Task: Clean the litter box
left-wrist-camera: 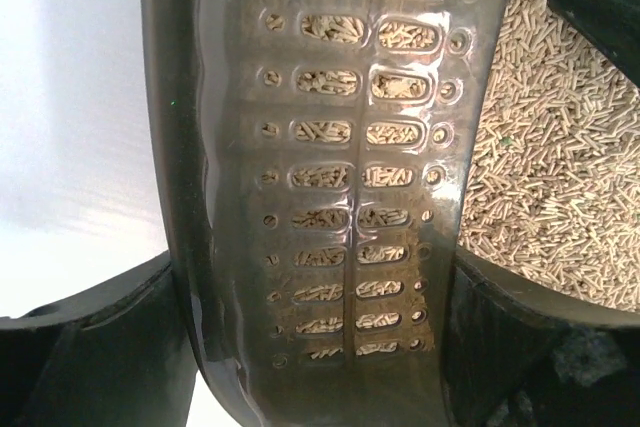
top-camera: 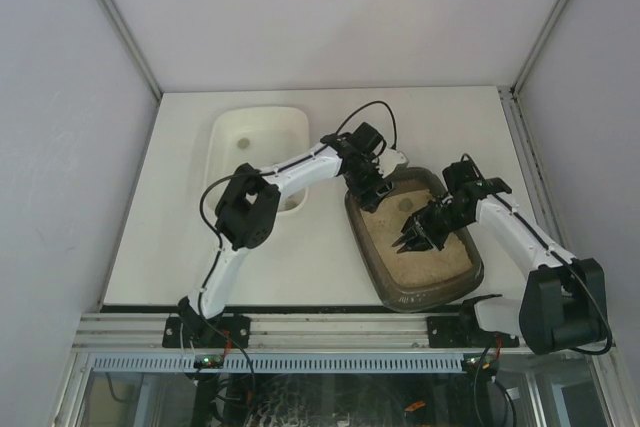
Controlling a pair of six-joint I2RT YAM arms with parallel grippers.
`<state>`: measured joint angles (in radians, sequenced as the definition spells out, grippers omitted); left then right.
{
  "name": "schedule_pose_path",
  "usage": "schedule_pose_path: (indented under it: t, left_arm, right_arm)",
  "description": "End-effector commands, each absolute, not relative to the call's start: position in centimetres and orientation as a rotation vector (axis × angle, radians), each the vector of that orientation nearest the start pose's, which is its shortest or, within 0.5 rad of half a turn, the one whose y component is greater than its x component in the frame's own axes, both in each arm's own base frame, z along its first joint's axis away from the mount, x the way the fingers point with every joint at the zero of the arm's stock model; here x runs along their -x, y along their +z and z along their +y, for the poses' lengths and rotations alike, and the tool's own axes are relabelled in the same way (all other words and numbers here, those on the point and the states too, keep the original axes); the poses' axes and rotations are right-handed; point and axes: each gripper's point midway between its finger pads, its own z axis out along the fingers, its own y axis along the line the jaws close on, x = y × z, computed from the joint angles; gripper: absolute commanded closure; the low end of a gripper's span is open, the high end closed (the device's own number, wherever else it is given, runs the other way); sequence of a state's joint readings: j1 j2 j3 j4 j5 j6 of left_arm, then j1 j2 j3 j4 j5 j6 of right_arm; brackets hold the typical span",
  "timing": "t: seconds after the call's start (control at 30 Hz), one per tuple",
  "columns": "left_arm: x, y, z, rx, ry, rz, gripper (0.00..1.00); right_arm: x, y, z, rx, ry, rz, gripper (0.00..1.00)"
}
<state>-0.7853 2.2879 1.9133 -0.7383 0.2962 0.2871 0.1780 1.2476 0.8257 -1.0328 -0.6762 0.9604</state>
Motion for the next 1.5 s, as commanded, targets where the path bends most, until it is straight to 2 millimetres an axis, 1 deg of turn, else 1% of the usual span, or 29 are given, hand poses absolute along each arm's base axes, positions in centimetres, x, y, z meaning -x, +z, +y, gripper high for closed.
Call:
schedule_pose_path:
  t: [0.0, 0.07, 0.17, 0.27, 0.37, 0.6, 0.77, 0.93, 1.0, 1.1, 1.17, 1.33, 1.47]
  left_arm:
    - [-34.0, 7.5, -36.8, -1.357, -0.592, 2.303, 0.2]
    - [-33.8, 7.3, -36.3, -1.338, -0.588, 2.312, 0.2]
    - [-33.4, 7.3, -35.9, -1.302, -0.623, 2.337, 0.19]
    - [-32.9, 7.4, -35.8, -1.28, -0.651, 2.353, 0.19]
    - [-32.7, 7.7, -35.9, -1.256, -0.666, 2.351, 0.19]
    - [-32.4, 9.1, -35.9, -1.233, -0.689, 2.338, 0.19]
    - [-32.4, 9.5, -35.6, -1.226, -0.683, 2.333, 0.19]
    - [-32.4, 9.7, -35.4, -1.216, -0.677, 2.334, 0.19]
    - [-32.5, 9.6, -35.3, -1.215, -0.669, 2.335, 0.19]
    - [-32.8, 9.5, -35.2, -1.21, -0.648, 2.334, 0.19]
    - [-33.1, 9.4, -35.1, -1.204, -0.636, 2.337, 0.2]
    - [-33.9, 9.2, -34.9, -1.185, -0.614, 2.345, 0.17]
    - [-34.5, 9.3, -35.0, -1.174, -0.607, 2.348, 0.16]
  right_arm:
    - [-18.1, 12.5, 16.8, -1.087, 1.086, 2.918, 1.0]
    - [-18.3, 12.0, 16.6, -1.106, 1.068, 2.907, 1.0]
    - [-17.9, 11.2, 16.9, -1.156, 1.08, 2.926, 1.0]
    - [-17.9, 10.8, 17.5, -1.139, 1.077, 2.948, 1.0]
    - [-18.0, 10.4, 18.4, -1.122, 1.11, 2.972, 1.0]
    - [-18.8, 8.9, 20.8, -1.017, 1.186, 3.023, 1.0]
    - [-20.2, 8.9, 22.6, -0.885, 1.315, 2.975, 1.0]
    - [-21.0, 8.6, 22.8, -0.775, 1.34, 2.904, 1.0]
    - [-20.9, 8.5, 23.0, -0.773, 1.404, 2.86, 1.0]
    - [-20.6, 8.6, 23.2, -0.768, 1.51, 2.792, 1.0]
    - [-20.0, 9.1, 23.1, -0.756, 1.546, 2.771, 1.0]
    - [-18.0, 11.3, 22.2, -0.726, 1.513, 2.746, 1.0]
    - [-16.5, 12.9, 21.1, -0.752, 1.487, 2.726, 1.0]
